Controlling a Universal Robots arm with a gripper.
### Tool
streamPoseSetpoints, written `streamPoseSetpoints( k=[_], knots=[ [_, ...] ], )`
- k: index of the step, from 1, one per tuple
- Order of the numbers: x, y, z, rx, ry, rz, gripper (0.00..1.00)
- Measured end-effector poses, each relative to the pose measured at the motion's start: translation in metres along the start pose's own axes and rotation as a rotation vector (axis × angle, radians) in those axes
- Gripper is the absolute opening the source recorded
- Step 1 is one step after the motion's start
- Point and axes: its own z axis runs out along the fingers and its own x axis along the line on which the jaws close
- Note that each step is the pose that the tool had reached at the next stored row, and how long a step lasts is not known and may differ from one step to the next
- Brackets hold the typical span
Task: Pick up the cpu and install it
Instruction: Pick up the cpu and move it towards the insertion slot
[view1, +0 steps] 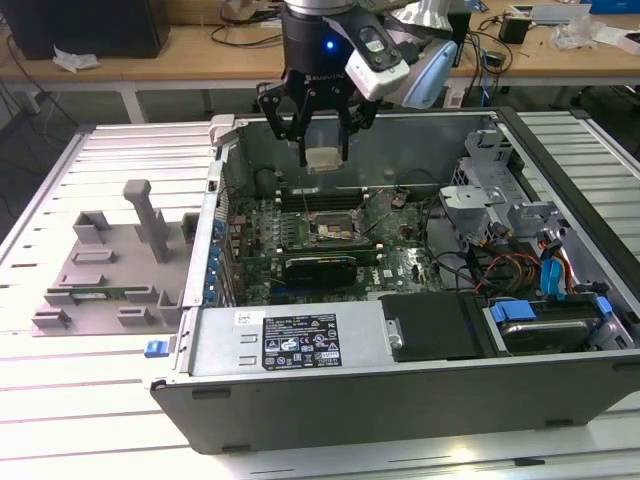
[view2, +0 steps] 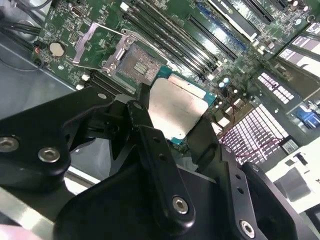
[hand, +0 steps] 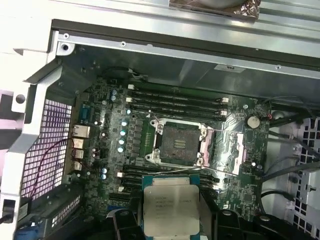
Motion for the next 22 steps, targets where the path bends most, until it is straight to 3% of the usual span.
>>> streamPoseSetpoints(
  k=[3, 6, 10, 15, 18, 22],
  knots=[
    [-0.0013, -0.0004, 0.0069, -0.0001, 0.0000, -0.003, 0.55],
    [-0.0080, 0.0004, 0.0166, 0.0001, 0.0001, -0.005, 0.55],
    [-0.0118, 0.0035, 0.0314, -0.0001, 0.0000, -0.005, 0.55],
    [-0.0126, 0.0083, 0.0418, 0.0000, 0.0000, -0.005, 0.55],
    [-0.0137, 0.0178, 0.0487, 0.0000, -0.0001, -0.002, 0.55],
    [-0.0150, 0.0210, 0.0543, 0.0011, -0.0012, 0.033, 0.55]
  ],
)
